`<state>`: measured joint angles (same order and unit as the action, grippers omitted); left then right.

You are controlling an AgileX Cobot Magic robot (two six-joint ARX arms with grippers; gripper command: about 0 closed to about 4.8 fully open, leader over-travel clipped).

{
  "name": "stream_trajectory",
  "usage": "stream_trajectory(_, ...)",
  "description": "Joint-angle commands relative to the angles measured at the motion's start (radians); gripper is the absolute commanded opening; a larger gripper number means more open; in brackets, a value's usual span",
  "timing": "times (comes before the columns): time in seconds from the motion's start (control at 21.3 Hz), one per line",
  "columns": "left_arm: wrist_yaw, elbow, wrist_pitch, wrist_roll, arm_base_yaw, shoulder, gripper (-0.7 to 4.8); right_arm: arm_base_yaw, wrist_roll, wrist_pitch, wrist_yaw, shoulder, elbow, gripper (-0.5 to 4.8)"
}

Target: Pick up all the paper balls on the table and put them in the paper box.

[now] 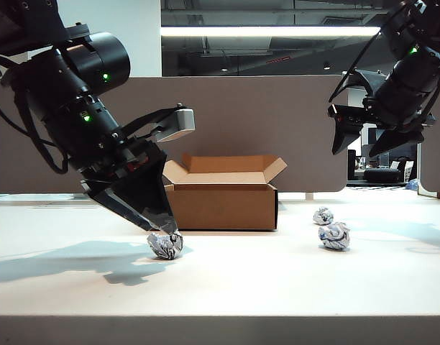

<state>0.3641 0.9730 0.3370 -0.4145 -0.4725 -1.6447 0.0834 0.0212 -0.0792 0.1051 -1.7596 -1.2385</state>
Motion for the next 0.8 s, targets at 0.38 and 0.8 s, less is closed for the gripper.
stream_trajectory(0.38,0.025,0.021,-0.039,0.003,-0.002,-0.058,3.72,0.011,-0.040,0.033,0.002,-0.070,-0.023,3.90)
stream_trajectory(0.8,0.030,0.113,0.023,0.006,-0.008,-0.140,2.77,0.023,-0.039,0.053,0.013,-0.106,-0.029,3.87)
